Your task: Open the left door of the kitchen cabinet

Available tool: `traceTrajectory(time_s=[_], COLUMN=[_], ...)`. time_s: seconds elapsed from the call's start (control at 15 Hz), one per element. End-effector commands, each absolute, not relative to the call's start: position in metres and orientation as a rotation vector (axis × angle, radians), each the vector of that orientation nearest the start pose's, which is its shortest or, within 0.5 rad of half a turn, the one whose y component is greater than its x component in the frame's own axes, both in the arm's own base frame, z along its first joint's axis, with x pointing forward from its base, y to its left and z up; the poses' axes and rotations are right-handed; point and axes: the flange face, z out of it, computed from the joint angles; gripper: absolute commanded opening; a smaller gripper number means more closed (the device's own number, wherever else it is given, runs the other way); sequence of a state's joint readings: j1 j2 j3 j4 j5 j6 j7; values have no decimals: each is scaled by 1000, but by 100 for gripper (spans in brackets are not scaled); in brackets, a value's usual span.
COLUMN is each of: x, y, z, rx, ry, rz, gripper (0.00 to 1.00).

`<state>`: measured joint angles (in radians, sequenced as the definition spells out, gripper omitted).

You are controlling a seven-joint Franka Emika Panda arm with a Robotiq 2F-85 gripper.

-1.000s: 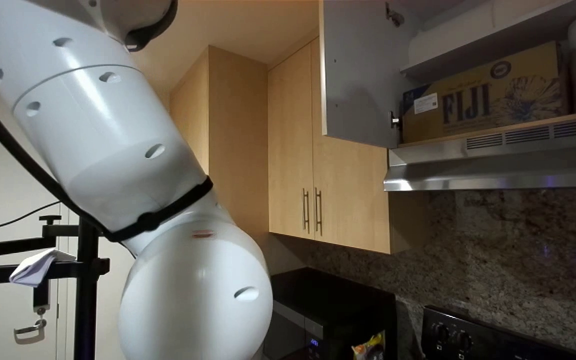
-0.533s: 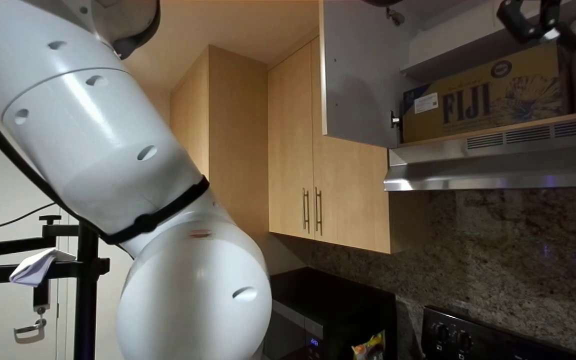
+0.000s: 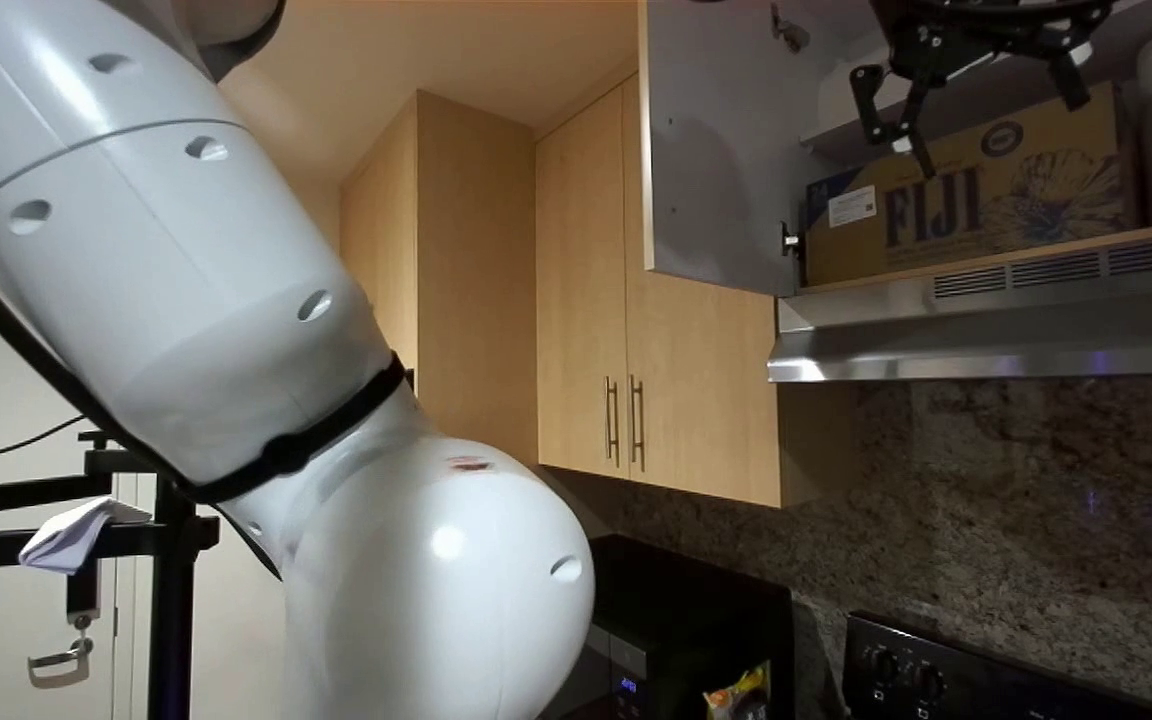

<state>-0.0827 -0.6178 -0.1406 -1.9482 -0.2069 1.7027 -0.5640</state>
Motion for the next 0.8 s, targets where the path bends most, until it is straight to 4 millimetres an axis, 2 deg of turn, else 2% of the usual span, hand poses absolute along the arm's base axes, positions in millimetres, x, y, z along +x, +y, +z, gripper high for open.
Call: traceTrajectory(time_s=[0.0,0.27,0.33,0.73], x=[338,334,339,339], y=[-112,-110,-112,-113], z=[747,748,748,747], rx=[-3179,-3091,-3137,-3132], ry=[-548,-586,-588,-589], rz=[-575,-636,-608,-609], gripper=[100,100,100,100])
